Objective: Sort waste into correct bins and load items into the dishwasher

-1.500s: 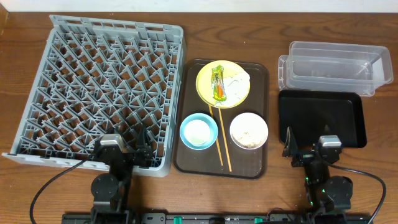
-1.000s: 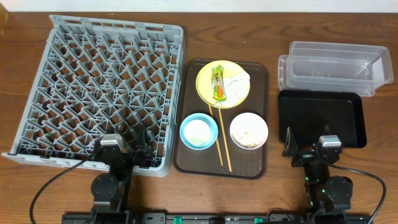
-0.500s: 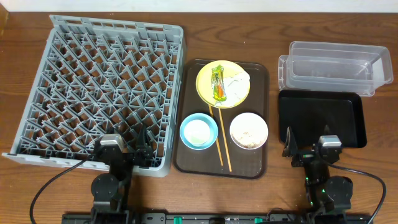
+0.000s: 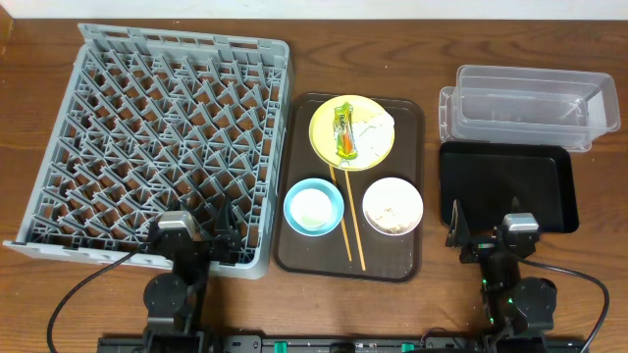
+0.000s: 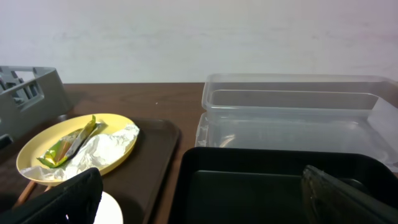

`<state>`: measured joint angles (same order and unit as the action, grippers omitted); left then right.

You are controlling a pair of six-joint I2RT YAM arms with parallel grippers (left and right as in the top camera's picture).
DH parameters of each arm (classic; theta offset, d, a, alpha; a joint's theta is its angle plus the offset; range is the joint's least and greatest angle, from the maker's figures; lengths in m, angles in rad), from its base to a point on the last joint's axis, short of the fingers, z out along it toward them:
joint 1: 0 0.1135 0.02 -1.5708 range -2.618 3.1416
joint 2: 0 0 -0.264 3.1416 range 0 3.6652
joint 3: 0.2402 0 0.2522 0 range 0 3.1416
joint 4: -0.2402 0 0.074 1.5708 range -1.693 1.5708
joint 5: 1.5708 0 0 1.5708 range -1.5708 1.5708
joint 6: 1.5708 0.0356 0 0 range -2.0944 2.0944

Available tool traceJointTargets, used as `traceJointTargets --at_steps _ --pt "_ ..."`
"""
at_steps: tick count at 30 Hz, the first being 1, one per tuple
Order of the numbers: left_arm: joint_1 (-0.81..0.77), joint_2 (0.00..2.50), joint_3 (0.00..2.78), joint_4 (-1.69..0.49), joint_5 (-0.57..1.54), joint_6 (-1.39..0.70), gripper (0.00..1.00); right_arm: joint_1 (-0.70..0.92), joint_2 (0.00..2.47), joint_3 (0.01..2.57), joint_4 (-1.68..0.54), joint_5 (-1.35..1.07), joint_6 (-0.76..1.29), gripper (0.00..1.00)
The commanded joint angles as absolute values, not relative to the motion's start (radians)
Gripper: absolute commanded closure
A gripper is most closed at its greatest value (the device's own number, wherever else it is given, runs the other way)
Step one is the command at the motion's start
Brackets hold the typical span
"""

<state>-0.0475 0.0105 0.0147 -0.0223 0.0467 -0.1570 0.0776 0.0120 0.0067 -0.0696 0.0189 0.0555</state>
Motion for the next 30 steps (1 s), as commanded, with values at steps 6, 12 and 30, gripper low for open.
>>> traceJointTargets --at_steps 6,12,30 --pt "-0.043 0.007 0.004 -0.067 0.043 -0.158 0.06 0.080 0.010 0.006 -0.073 0.024 0.046 0.01" --pt "-0.043 0.015 0.023 -0.088 0.044 -0.201 0.06 0.080 0.014 0.018 -0.079 -0.001 0.134 0.01" --pt "-0.043 0.491 0.624 -0.688 0.010 -0.200 0.06 0.079 0.665 0.563 -0.291 -0.221 0.065 0.01"
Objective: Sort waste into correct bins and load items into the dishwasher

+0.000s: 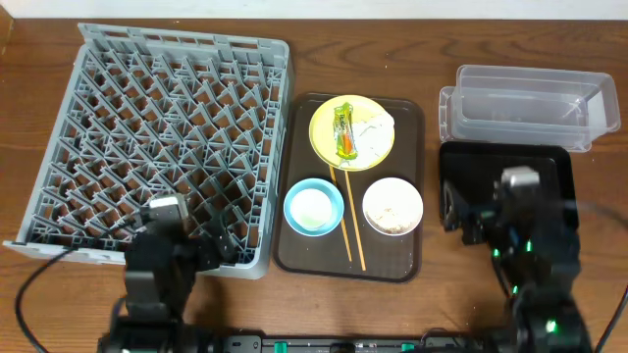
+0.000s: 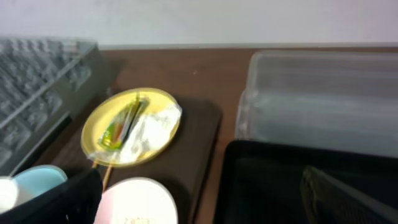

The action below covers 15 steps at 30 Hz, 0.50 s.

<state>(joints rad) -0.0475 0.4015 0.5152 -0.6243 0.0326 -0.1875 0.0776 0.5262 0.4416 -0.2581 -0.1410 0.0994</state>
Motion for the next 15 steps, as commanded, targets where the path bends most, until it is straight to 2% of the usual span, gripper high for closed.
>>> traceJointTargets --at_steps 1,6,12,15 --pt "-0.043 0.549 0.687 -0.755 0.010 -0.200 0.06 0.079 0.769 0.654 -0.335 -0.257 0.054 0.01" --pt "-0.043 0.668 0.821 -0.904 0.013 -0.204 0.06 0.080 1.071 0.952 -0.516 -0.371 0.020 0.01" --pt "-0.043 0.710 0.850 -0.931 0.018 -0.204 0.06 0.106 1.385 1.311 -0.817 -0.420 -0.050 0.01" --pt "-0.043 0.710 0.849 -0.931 0.018 -0.204 0.06 0.128 1.477 1.411 -0.831 -0.460 -0.046 0.01"
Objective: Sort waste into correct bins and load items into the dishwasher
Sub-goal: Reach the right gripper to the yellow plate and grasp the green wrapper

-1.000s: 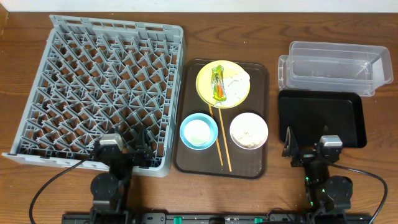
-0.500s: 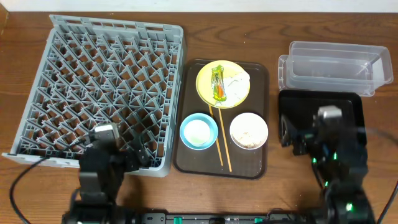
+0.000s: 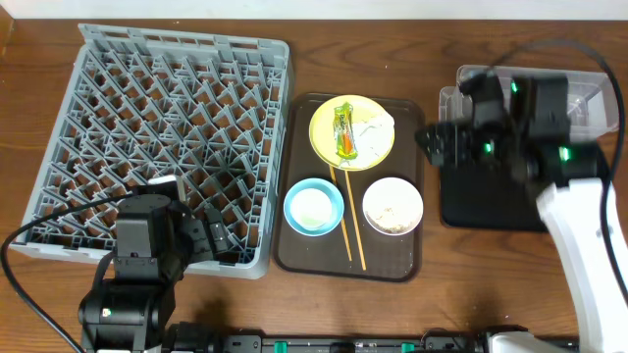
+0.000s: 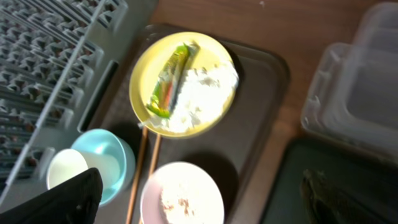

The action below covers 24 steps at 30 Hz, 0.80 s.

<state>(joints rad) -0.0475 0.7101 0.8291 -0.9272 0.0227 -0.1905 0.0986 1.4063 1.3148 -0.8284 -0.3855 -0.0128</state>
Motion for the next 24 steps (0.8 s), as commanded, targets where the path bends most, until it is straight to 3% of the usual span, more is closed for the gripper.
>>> traceJointTargets --at_steps 1,4,6,11,24 --pt "-0.043 0.710 0.849 -0.931 0.018 -0.204 0.06 0.138 1.491 1.420 -0.806 -0.482 -0.046 0.01" --pt "-0.043 0.710 0.849 -0.931 0.017 -0.204 0.06 0.180 1.516 1.419 -0.692 -0.490 -0.046 0.02" --pt "-0.043 0.710 0.849 -0.931 0.018 -0.204 0.06 0.218 1.534 1.419 -0.631 -0.451 -0.036 0.13" --pt "-0.043 0.710 0.849 -0.931 0.017 -0.204 0.06 0.342 1.614 1.419 -0.543 -0.226 0.024 0.13" --pt "-0.043 0.710 0.849 -0.931 0.018 -0.204 0.06 0.487 1.929 1.419 -0.436 -0.056 0.200 0.27"
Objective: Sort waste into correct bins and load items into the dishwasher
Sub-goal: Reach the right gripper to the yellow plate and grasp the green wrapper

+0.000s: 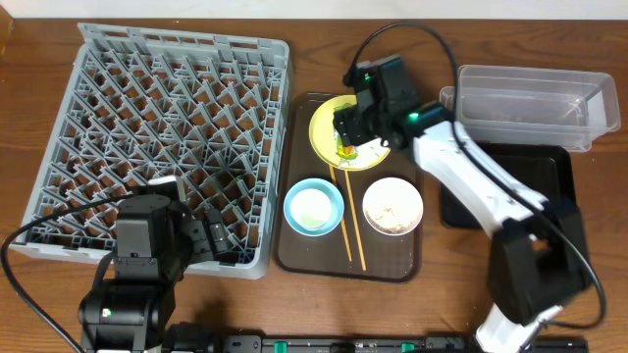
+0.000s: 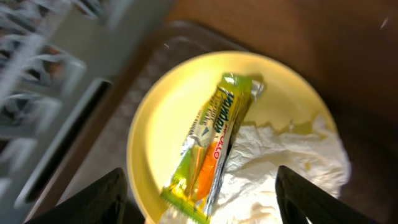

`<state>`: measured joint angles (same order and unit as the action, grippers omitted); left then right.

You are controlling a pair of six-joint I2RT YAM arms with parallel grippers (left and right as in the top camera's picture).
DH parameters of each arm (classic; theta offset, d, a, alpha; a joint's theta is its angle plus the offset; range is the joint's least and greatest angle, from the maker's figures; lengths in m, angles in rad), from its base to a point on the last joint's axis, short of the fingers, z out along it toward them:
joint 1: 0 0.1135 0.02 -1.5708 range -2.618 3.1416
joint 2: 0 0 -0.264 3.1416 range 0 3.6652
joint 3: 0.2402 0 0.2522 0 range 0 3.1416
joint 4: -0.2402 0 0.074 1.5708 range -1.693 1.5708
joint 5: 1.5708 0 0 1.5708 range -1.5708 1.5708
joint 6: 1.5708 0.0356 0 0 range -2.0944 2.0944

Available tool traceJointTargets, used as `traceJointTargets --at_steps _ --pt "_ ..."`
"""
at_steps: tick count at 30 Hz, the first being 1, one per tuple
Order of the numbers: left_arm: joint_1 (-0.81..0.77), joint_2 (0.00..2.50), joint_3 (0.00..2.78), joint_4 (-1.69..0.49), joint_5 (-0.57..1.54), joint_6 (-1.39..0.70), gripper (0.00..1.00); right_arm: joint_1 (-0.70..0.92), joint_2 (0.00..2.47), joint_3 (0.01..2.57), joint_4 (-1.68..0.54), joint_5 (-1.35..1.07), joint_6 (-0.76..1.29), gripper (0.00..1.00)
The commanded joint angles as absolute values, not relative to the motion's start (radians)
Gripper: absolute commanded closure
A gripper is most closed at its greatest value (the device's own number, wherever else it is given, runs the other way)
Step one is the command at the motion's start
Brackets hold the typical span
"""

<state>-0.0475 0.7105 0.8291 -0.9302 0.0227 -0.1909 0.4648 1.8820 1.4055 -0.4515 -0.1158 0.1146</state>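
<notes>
A green-and-orange snack wrapper (image 2: 217,140) lies on a yellow plate (image 2: 161,124), partly over a crumpled white napkin (image 2: 286,168). The plate (image 1: 329,118) sits at the back of a brown tray (image 1: 412,250). My right gripper (image 2: 205,199) hangs open just above the plate, its fingers (image 2: 106,196) on either side of the wrapper's near end. My left gripper (image 1: 214,235) hovers open over the front right corner of the grey dish rack (image 1: 167,127).
On the brown tray are a blue bowl holding a white cup (image 1: 314,208), a white bowl (image 1: 392,206) with crumbs and a pair of chopsticks (image 1: 353,230). A clear plastic bin (image 1: 535,103) and a black bin (image 1: 554,186) stand at the right.
My right gripper has moved left from the back edge of the black bin to just above the yellow plate, still open. The left arm has not moved.
Both arms rested low at the table's front edge, the right one in front of the black bin. Then both were raised, the right over the black bin. It was later at the bin's back left corner, and now over the plate.
</notes>
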Motion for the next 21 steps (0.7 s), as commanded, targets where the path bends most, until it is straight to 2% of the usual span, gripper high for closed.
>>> traceJointTargets --at_steps 1,4,11,14,18,21 --pt "-0.043 0.710 0.849 -0.931 0.017 -0.204 0.06 0.490 1.946 1.419 -0.432 -0.056 0.215 0.29" --pt "-0.043 0.710 0.849 -0.931 0.018 -0.204 0.06 0.505 2.007 1.419 -0.418 -0.056 0.251 0.37" --pt "-0.043 0.710 0.849 -0.932 0.018 -0.204 0.06 0.527 2.074 1.419 -0.400 -0.054 0.295 0.41" --pt "-0.043 0.710 0.849 -0.934 0.018 -0.204 0.06 0.535 2.075 1.419 -0.405 -0.052 0.299 0.56" --pt "-0.043 0.710 0.849 -0.935 0.018 -0.204 0.06 0.537 2.074 1.419 -0.405 -0.053 0.303 0.99" --pt "-0.043 0.710 0.849 -0.935 0.018 -0.204 0.06 0.532 2.054 1.423 -0.407 -0.052 0.302 0.99"
